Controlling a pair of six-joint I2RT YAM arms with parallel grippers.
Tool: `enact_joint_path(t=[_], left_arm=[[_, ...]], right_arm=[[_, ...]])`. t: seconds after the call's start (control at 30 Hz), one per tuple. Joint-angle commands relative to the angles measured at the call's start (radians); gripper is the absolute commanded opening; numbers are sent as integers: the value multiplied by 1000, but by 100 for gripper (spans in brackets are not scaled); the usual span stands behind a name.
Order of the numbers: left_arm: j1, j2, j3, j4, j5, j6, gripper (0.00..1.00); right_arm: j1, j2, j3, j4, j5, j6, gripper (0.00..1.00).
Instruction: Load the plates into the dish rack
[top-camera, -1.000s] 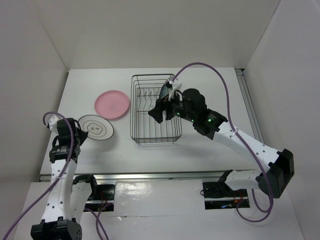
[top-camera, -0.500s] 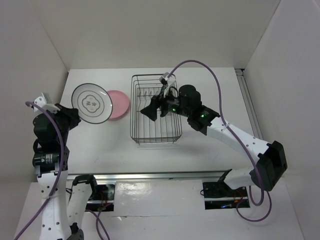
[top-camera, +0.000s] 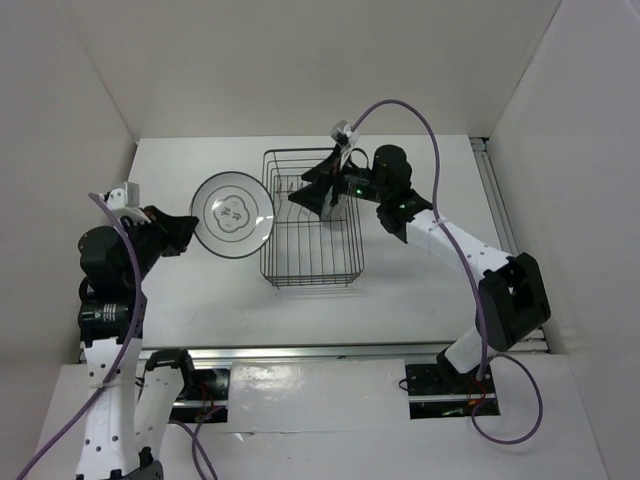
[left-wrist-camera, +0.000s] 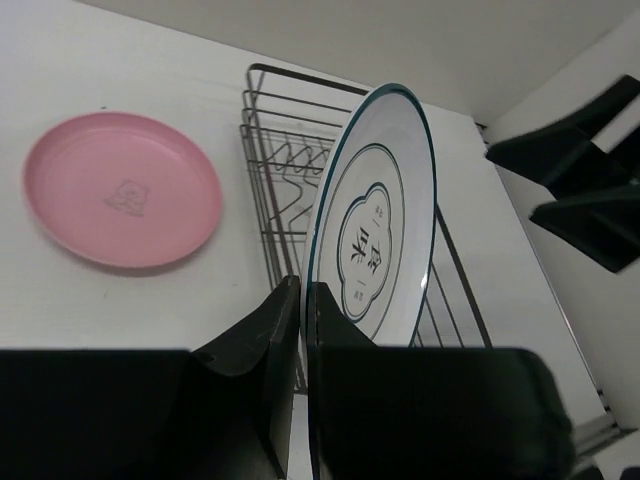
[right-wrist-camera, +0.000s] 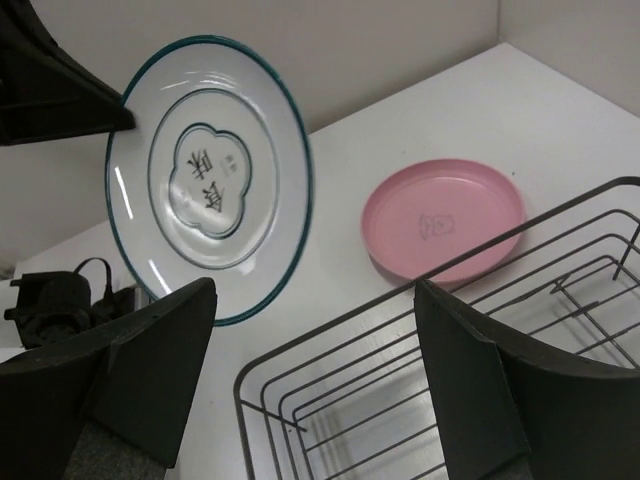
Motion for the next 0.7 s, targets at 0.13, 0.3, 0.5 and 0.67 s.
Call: enact_joint_path(t=[0.13, 0.3, 0.5, 0.67], left_arm=[[-27, -28, -35, 230, 225, -1, 0], [-37, -37, -55, 265, 270, -1, 0], [-37, -37, -64, 283, 279, -10, 0], [-37, -28, -64, 283, 266, -10, 0]], right_arm=[[-64, 95, 53, 183, -252, 57, 83], [-64, 143, 87, 188, -349, 85, 83], [-64, 132, 73, 257, -385, 123, 81], [-64, 132, 64, 272, -394, 145, 75]])
